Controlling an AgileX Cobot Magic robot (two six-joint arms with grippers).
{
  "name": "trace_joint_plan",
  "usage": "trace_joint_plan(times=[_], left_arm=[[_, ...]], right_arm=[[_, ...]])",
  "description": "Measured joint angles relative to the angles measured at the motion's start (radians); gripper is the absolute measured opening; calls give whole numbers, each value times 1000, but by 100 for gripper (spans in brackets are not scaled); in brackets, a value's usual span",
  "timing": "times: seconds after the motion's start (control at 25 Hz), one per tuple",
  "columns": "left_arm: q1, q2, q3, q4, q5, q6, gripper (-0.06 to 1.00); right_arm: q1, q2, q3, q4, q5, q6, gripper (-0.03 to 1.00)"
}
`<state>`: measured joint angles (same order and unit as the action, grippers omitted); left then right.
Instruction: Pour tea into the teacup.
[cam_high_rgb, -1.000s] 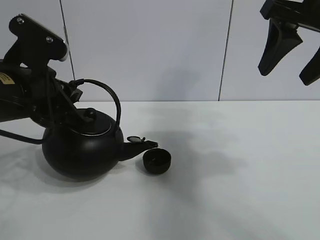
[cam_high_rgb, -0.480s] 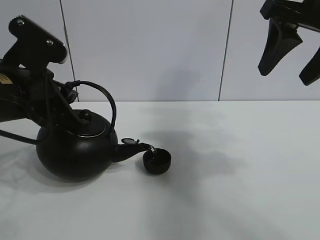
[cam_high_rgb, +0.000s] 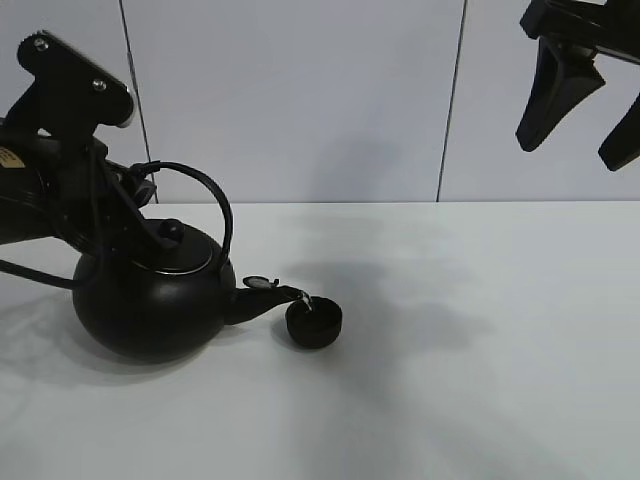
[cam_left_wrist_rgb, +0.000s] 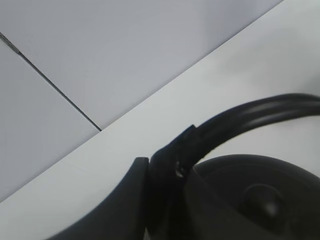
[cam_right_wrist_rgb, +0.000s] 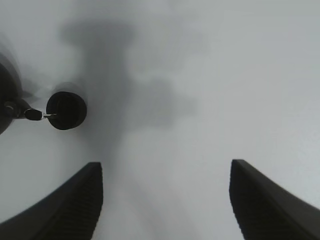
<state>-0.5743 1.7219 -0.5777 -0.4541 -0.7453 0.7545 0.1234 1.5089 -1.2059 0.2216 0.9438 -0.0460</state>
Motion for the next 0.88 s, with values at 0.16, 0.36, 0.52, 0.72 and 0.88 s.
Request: trace_joint_plan(times=[0.16,0.36,0.52,0.72,0.88], left_arm=[[0,0,0,0,-1,-1,11],[0,0,0,-1,-22,-122,11],[0,-1,0,-1,-57,-242,11],[0,-1,2,6,-98,-395,11],[0,-1,45,30,-173,-485,11]], right_arm=[[0,0,0,0,0,0,49],[0,0,0,0,0,0,49],[0,0,0,0,0,0,49],[0,0,0,0,-1,0,49],[0,0,0,0,-1,0,49]])
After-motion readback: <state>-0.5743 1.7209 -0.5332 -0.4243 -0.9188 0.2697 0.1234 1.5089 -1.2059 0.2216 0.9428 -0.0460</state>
